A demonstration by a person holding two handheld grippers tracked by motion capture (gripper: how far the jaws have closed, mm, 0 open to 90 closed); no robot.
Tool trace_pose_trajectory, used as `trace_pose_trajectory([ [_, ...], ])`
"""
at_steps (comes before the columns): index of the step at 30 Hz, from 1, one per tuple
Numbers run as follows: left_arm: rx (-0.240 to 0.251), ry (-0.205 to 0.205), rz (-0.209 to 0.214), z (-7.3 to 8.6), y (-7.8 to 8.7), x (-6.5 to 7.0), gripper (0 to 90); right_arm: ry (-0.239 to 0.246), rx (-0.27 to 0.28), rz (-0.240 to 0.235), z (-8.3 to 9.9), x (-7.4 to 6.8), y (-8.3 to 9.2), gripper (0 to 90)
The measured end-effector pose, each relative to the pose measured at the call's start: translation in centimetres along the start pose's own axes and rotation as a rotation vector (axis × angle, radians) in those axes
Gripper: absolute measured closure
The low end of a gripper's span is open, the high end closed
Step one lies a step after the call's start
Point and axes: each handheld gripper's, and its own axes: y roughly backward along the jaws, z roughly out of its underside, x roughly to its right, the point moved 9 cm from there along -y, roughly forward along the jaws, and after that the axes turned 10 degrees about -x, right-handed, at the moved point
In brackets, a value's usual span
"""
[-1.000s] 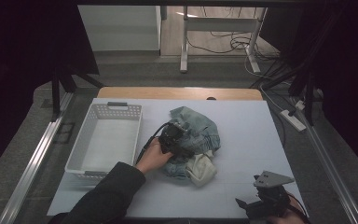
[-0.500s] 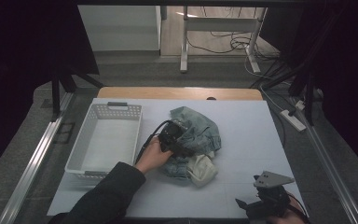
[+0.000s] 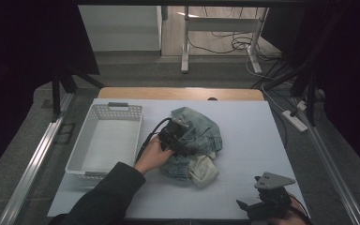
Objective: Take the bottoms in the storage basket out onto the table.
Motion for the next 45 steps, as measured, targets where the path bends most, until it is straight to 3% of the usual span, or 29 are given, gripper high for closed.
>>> trace_pose_trajectory([
  [6,0.027,-0.007,0.023,-0.2,0.6,0.3,0.0,0.000,0.002,0.001,0.0,0.0,0.0,1.9],
  [13,0.038,-0.031,0.020,-0.2,1.1,0.5,0.0,-0.008,0.006,0.003,0.0,0.1,0.0,1.9],
  [24,0.049,-0.003,0.068,0.1,2.0,1.2,0.0,-0.012,0.009,0.005,0.0,0.1,0.1,1.9],
  [34,0.068,-0.017,0.061,0.2,2.7,1.3,0.0,-0.010,0.009,0.005,0.0,0.1,0.1,1.8],
  [45,0.096,-0.007,0.106,0.3,3.0,1.6,0.3,-0.010,0.010,0.006,-0.1,0.1,0.1,1.9],
])
